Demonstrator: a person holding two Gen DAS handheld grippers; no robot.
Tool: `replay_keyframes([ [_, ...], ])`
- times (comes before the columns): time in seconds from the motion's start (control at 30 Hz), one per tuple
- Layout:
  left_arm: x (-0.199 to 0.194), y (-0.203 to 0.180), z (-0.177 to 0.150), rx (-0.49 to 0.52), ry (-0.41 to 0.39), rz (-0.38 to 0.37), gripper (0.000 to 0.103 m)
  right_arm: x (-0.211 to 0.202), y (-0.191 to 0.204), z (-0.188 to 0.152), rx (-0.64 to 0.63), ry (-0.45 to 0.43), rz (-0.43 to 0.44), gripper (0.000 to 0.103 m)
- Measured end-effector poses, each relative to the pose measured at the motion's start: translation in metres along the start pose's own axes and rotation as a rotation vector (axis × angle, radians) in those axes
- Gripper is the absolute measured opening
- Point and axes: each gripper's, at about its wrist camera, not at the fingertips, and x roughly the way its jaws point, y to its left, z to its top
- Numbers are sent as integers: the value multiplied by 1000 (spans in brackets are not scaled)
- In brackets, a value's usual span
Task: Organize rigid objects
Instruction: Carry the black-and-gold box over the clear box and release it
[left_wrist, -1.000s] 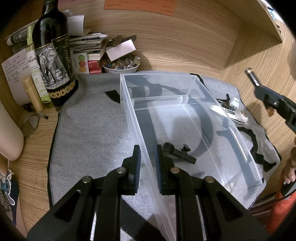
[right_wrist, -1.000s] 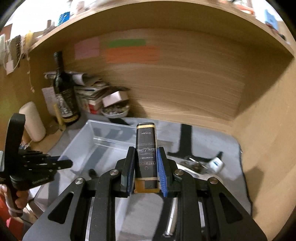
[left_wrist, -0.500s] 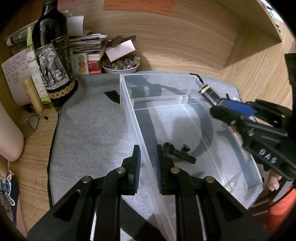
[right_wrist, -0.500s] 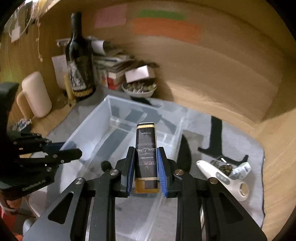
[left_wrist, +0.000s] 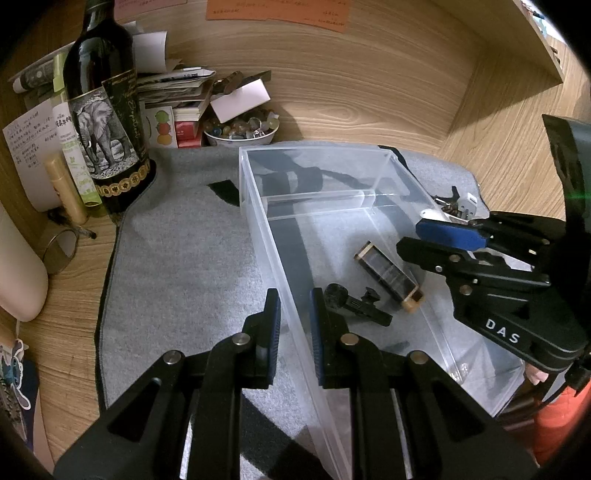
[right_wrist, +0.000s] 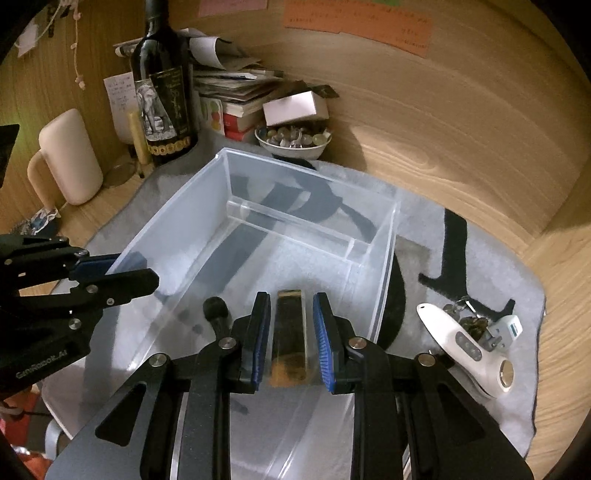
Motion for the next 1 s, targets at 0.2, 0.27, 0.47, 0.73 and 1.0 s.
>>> replay_keyframes([
  [0.2,0,0,0,0,1,-1,15,-9,-2,0,9,-26,-2,28],
  [0.27,0,0,0,1,0,0,15,-17,-3,0,17,-49,-8,36],
  [0.47,0,-1,0,1,-1,1,15,-46,-16,-2,52,-133,-43,56],
  [0.73,0,-1,0,3,0,3,15,-82,-46,-16,128,-213,-133,68],
  [1.0,0,-1,0,3,0,3,15,-82,-77,-45,203,-160,-202,69],
])
